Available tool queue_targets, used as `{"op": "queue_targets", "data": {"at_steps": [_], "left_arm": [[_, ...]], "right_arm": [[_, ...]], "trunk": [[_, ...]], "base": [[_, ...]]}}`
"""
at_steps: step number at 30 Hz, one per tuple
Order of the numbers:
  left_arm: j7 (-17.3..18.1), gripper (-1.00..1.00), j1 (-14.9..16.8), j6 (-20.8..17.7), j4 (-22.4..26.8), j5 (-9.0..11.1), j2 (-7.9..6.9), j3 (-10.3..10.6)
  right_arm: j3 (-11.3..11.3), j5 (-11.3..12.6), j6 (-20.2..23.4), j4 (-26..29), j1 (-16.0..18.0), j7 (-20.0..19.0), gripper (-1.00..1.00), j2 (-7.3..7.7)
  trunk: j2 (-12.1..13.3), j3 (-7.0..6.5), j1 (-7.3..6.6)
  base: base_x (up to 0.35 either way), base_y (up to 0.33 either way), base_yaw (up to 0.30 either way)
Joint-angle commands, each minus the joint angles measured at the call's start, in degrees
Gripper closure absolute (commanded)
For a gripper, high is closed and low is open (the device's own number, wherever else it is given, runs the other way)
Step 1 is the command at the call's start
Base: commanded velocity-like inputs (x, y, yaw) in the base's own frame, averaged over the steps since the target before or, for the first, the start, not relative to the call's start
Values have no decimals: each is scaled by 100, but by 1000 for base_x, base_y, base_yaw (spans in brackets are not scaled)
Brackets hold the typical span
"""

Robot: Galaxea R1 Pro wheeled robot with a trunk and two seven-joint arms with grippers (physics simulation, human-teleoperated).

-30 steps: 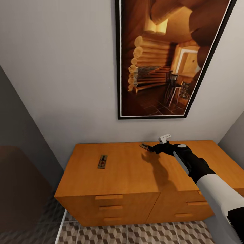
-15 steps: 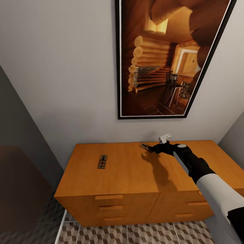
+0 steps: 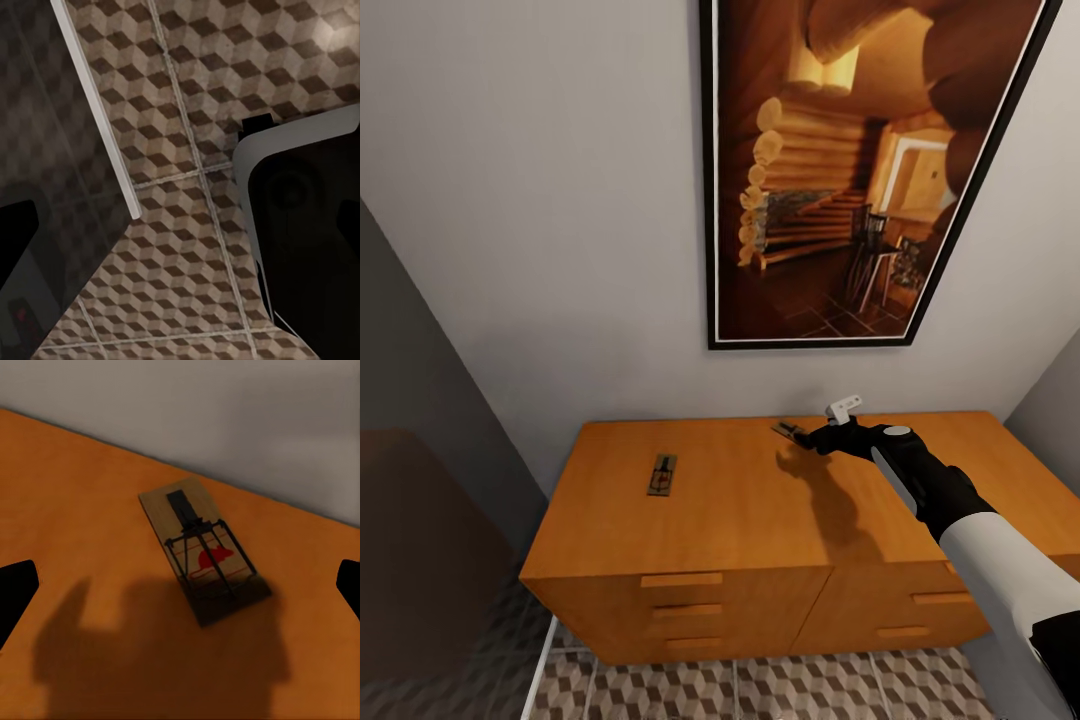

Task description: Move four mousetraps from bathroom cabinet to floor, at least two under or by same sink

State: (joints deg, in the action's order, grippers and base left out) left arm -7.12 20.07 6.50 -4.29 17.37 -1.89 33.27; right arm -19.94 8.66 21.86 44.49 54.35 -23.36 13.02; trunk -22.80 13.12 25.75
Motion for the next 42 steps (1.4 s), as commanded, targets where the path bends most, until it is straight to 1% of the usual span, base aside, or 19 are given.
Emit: {"op": "queue_targets", "data": {"at_steps": [1, 12, 24, 28, 36, 42], "left_arm": [[0, -100, 7, 35, -19, 47, 4, 48], [0, -100, 6, 35, -19, 47, 4, 48], [0, -100, 6, 36, -19, 47, 4, 48], [0, -100, 6, 36, -19, 47, 4, 48], [0, -100, 7, 36, -19, 47, 4, 48], [0, -100, 6, 34, -19, 47, 4, 48]], "right_arm": [[-20, 57, 38, 7, 6, 5, -100, 7], [-25, 56, 38, 7, 6, -27, -100, 7], [-27, 71, 38, 7, 6, -39, -100, 7], [-23, 78, 36, 7, 4, -97, -100, 7], [-16, 62, -86, 7, -2, -383, -100, 12], [-11, 58, -141, 7, -3, -429, -100, 15]], "trunk": [[-12, 18, 3], [-12, 82, 3], [-12, 94, 3], [-12, 94, 3], [-12, 94, 3], [-12, 94, 3]], "base": [[0, 0, 0], [0, 0, 0], [0, 0, 0], [0, 0, 0], [0, 0, 0], [0, 0, 0]]}}
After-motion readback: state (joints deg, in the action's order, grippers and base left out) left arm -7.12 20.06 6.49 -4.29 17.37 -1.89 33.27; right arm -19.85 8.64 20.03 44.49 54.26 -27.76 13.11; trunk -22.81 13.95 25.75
